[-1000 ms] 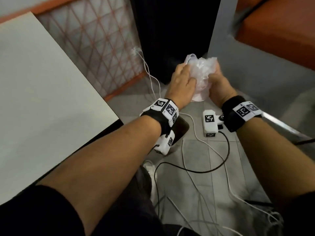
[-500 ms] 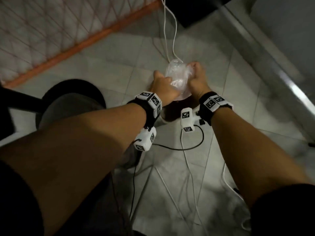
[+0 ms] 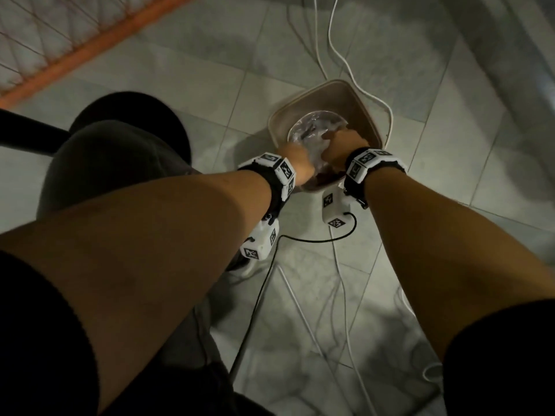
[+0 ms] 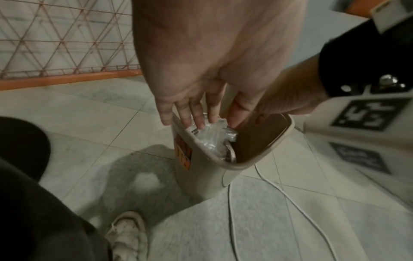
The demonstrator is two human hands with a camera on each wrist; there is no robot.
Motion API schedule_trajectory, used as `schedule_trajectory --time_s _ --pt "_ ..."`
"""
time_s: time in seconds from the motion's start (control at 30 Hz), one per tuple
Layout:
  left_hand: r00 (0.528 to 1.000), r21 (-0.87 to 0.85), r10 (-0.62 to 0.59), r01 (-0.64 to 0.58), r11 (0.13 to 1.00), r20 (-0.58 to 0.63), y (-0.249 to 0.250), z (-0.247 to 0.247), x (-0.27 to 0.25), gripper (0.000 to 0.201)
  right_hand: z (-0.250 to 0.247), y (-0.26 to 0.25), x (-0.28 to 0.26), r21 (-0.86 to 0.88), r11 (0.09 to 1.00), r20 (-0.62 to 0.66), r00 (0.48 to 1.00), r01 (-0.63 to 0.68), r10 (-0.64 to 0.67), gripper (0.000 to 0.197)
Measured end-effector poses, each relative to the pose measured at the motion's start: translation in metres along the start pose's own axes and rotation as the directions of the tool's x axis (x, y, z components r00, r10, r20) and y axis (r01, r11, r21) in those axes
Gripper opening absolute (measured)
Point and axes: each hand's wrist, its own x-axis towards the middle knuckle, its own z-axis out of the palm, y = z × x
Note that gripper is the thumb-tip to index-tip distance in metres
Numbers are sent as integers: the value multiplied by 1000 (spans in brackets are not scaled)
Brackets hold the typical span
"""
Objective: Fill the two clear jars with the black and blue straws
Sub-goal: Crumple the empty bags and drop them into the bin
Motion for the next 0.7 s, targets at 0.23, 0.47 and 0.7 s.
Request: schedule_trajectory --time_s 0.23,0.47,0.7 --pt "998 -150 40 -48 987 -56 16 -19 -27 46 -28 -14 -36 177 983 -1 999 41 -42 36" --pt "958 -185 202 -240 953 -201 58 -52 -98 33 -88 -22 -140 211 970 -220 973 124 -76 27" --pt "830 -229 411 -513 827 -377 87 -107 -209 40 -164 -46 -259 293 943 -433 901 158 -16 31"
